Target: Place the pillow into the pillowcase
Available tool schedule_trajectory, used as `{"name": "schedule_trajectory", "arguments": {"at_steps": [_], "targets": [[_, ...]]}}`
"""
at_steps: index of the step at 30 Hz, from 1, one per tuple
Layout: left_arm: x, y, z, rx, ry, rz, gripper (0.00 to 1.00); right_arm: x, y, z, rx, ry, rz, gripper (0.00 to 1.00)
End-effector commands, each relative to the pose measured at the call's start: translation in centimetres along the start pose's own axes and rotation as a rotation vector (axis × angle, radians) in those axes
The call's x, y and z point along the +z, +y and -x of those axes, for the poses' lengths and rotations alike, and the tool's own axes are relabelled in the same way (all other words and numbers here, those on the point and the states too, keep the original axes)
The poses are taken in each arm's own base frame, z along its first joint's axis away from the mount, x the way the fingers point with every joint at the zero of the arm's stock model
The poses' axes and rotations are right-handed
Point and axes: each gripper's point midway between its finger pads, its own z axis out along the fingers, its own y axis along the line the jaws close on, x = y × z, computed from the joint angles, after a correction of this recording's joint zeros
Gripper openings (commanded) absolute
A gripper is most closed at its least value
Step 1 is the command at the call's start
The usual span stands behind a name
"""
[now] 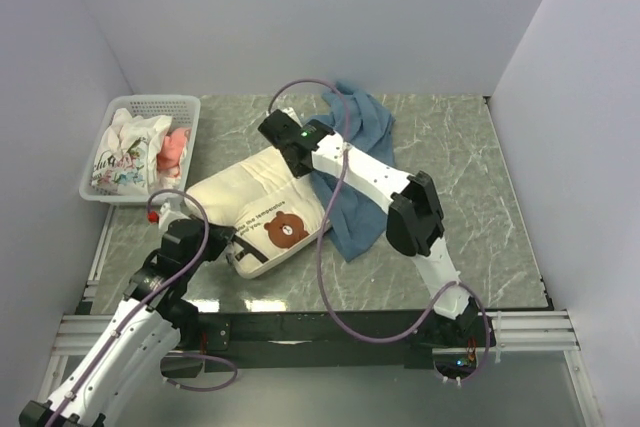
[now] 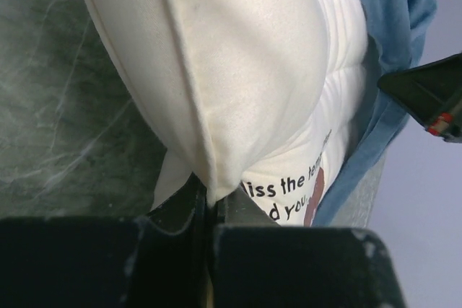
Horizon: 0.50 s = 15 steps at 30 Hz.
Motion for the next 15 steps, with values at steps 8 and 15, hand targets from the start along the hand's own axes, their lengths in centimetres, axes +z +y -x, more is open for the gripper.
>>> {"name": "schedule_trajectory", "arguments": {"at_steps": [8, 15], "targets": [[-11.3, -22.5, 12.1, 0.231, -0.294, -0.49, 0.01, -31.1, 6.3, 10.4, 0.143, -0.518, 0.892, 0.0], [-20.5, -31.9, 17.0, 0.313, -0.431, -0.714, 0.01, -43.1, 1.4, 12.4, 0.232, -0.802, 1.13, 0.0]]}}
